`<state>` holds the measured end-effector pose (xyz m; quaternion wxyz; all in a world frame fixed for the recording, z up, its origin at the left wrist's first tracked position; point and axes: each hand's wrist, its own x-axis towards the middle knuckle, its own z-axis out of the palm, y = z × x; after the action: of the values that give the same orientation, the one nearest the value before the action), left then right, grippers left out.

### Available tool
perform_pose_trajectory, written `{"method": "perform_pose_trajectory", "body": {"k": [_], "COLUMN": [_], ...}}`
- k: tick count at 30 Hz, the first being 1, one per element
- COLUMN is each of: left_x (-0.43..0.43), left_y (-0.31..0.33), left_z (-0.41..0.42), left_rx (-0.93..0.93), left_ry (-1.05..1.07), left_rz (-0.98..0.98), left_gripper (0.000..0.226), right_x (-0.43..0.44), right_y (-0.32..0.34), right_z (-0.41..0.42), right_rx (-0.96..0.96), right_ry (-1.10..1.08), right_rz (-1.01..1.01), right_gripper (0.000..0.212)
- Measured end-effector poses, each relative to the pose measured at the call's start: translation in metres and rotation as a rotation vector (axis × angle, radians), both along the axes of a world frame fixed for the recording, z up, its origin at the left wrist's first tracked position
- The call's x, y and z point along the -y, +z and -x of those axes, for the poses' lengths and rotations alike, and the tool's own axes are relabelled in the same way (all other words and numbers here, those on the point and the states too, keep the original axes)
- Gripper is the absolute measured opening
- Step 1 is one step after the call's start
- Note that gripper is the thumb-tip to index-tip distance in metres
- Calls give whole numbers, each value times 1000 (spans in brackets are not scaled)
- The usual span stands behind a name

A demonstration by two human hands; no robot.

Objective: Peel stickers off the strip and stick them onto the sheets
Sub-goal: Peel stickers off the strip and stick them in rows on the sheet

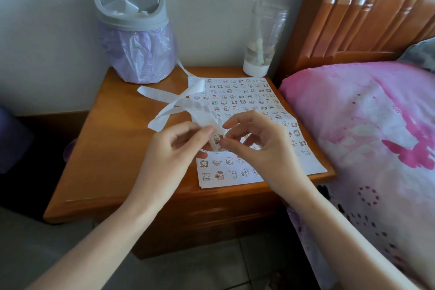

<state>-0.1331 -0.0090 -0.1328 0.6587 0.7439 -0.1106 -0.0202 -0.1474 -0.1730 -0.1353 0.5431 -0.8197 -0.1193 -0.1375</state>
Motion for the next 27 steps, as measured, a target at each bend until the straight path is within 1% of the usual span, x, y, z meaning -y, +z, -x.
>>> {"method": "perform_pose_trajectory", "body": {"k": [7, 10, 16, 19, 21, 24, 27], "left_x": [0, 1, 1, 2, 2, 2, 1], "left_y": [-3, -5, -5, -4, -5, -6, -7], "left_z": [0, 0, 2, 2, 2, 2, 1], "left_rx": [16, 19, 40, 62, 72, 68, 56], "left_ry": [42, 50, 43, 53, 64, 70, 81], "left_rz": [-33, -42, -62, -89, -114, -120, -125], "left_gripper": [15, 17, 19, 30, 34, 30, 22], "right_x": [-2, -2, -1, 0, -1, -1, -2], "right_y": [-1, -1, -3, -4, -5, -6, -4], "right_z": [3, 2, 1, 1, 1, 1, 3], "right_rx": [68, 89, 151, 197, 231, 243, 235], "right_ry": [-30, -26, -22, -28, -48, -77, -73], "right_rz": [68, 93, 160, 203, 254, 340, 368], "right_gripper": [15, 11, 10, 7, 5, 14, 14]}}
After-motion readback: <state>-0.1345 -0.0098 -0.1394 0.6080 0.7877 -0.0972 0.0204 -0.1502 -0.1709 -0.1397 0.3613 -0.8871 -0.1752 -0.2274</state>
